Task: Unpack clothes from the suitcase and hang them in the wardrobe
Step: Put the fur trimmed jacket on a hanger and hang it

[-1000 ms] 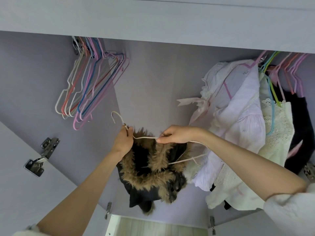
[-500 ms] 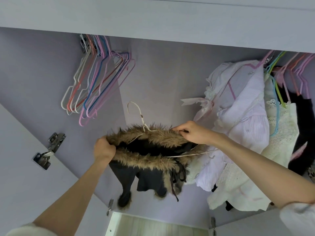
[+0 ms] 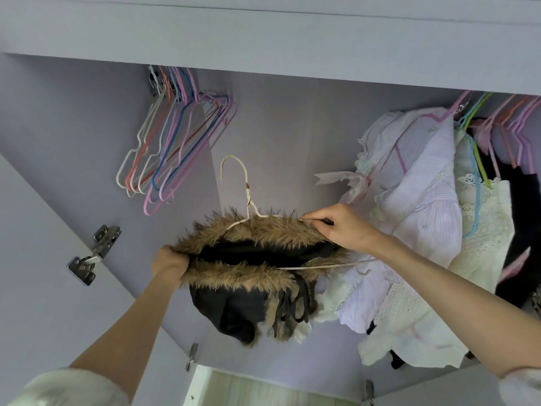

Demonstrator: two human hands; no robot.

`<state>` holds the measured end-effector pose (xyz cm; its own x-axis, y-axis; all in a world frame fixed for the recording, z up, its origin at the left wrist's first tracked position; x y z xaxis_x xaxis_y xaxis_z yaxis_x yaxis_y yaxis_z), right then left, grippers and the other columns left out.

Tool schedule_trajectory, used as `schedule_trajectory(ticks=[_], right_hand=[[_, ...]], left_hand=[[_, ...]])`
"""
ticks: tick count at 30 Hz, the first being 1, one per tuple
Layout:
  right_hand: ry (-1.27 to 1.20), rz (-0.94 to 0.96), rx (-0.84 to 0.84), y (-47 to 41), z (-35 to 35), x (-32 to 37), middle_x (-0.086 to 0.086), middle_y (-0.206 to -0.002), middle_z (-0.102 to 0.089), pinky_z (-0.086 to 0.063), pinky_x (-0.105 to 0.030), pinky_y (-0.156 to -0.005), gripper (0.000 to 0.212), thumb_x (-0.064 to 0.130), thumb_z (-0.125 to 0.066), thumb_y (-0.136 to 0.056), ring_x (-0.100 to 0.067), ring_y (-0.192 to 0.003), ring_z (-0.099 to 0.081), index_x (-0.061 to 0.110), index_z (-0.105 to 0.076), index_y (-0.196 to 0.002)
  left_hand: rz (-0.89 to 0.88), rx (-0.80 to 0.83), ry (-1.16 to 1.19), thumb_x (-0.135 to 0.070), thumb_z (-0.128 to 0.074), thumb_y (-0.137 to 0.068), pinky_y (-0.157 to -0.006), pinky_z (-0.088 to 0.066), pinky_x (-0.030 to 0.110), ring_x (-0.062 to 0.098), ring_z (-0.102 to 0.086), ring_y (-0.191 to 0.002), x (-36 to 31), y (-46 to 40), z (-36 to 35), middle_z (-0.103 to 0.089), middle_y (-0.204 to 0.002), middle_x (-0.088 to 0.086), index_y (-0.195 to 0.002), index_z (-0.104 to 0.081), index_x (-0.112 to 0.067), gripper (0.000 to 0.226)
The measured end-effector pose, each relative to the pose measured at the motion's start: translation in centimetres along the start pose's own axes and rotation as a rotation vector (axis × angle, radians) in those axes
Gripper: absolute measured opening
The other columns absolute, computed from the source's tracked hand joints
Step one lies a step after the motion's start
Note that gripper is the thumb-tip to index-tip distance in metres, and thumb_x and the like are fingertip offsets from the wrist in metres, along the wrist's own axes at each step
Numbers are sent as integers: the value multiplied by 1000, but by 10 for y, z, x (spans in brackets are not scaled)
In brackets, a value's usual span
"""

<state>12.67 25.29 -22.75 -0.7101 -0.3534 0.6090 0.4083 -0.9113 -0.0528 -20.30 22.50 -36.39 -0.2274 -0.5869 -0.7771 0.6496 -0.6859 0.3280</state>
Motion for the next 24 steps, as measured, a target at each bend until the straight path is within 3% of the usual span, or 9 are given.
schedule_trajectory(ticks=[3, 5, 9, 11, 13, 15, 19, 22, 24], right_hand=[[29, -5, 39, 0, -8, -2, -12, -102, -72, -49, -54, -88, 28, 11, -53, -94, -44, -96, -63, 14, -65, -119], [38, -15, 46, 1, -6, -2, -12, -104, -72, -49, -53, -89, 28, 12, -52, -94, -44, -97, -63, 15, -64, -120], [87, -17, 91, 3, -5, -7, -8, -109, -71, -49, -52, -90, 29, 14, -50, -96, -43, -97, -63, 15, -62, -122], [76, -23, 117, 8, -8, -10, -12, -108, -71, -48, -52, -92, 30, 13, -49, -96, -42, -100, -62, 15, -62, -123], [20, -16, 148, 15, -11, -9, -11, -116, -67, -45, -37, -102, 30, 9, -50, -95, -30, -110, -62, 10, -60, -123], [-10, 23, 178, 21, -13, -2, -5, -123, -63, -37, -17, -102, 31, 5, -51, -94, -9, -115, -56, 7, -59, -124], [-33, 79, 213, 27, -14, 11, -4, -125, -61, -34, -13, -102, 31, 7, -53, -93, -5, -118, -52, 6, -58, -124], [-40, 98, 232, 30, -11, 17, 0, -125, -60, -32, -9, -99, 32, 9, -52, -94, 1, -113, -48, 6, -57, -125], [-32, 103, 201, 33, -3, 18, 5, -119, -60, -35, -10, -96, 30, 11, -51, -95, 1, -109, -50, 7, -60, -123]], left_hand=[[73, 9, 181, 10, -42, -89, -80, -42, 35, 33, -55, -94, 12, 6, -7, -56, -110, 24, -118, -52, 14, 31], [-40, 32, 92, 11, -39, -86, -81, -46, 35, 38, -58, -101, 11, 14, -7, -59, -113, 24, -116, -54, 11, 33], [-173, 221, -178, 2, -49, -88, -85, -52, 42, 34, -62, -94, 15, 25, -16, -66, -102, 19, -104, -62, 3, 21], [-214, 187, -421, -3, -53, -87, -83, -48, 38, 36, -61, -97, 18, 27, -7, -66, -100, 21, -103, -63, 6, 21], [-247, 119, -501, -1, -53, -85, -85, -44, 37, 38, -59, -102, 19, 30, 6, -66, -104, 24, -104, -64, 6, 23], [-244, 64, -469, 1, -52, -84, -90, -43, 38, 40, -56, -107, 23, 28, 17, -64, -109, 25, -109, -63, 3, 27], [-152, 15, -315, 3, -50, -85, -92, -45, 42, 41, -55, -109, 33, 17, 32, -61, -114, 25, -117, -57, 0, 33], [14, 77, -36, 9, -44, -87, -88, -51, 46, 39, -62, -89, 44, 9, 34, -62, -108, 27, -116, -57, 7, 32], [75, 89, 112, 14, -38, -89, -71, -56, 42, 31, -55, -66, 47, 13, 33, -62, -103, 29, -114, -55, 13, 31]])
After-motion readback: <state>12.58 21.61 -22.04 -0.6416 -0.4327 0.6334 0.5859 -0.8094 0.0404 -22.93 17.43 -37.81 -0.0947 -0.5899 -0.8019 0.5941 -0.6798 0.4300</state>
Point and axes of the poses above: each hand's wrist, its own y-axis away from the middle knuckle, its own z-axis out of the back of the hand, x = y × z, the point moved 8 cm from there along -y, towards the middle knuckle
